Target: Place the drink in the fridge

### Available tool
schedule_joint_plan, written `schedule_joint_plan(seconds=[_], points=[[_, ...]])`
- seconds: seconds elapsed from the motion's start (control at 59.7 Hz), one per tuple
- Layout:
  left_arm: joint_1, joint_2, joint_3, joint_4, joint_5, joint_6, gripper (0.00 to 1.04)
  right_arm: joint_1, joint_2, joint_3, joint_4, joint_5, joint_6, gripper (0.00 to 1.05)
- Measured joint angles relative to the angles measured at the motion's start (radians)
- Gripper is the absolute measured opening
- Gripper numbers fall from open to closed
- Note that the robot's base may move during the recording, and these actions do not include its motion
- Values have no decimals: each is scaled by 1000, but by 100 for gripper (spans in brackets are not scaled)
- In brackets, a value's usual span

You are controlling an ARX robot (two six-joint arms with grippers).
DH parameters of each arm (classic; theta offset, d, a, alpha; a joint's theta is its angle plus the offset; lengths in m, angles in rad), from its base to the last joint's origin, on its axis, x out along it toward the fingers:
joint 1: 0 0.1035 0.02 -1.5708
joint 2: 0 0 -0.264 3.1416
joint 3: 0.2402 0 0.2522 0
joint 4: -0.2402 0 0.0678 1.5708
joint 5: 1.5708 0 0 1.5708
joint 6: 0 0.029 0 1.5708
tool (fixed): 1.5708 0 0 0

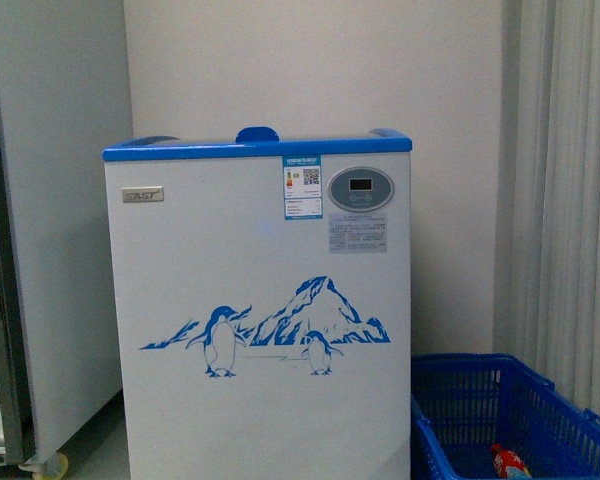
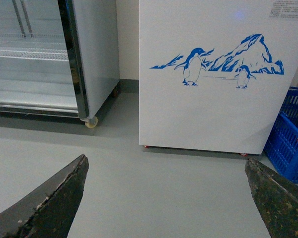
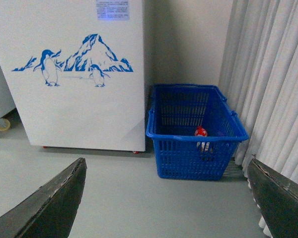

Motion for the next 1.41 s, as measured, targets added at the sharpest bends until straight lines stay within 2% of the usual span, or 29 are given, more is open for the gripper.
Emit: schedule_joint_plan(seconds=[1.407], points=[[0,0,0,0,0,0,97,0,0,0,0,0,0,97]])
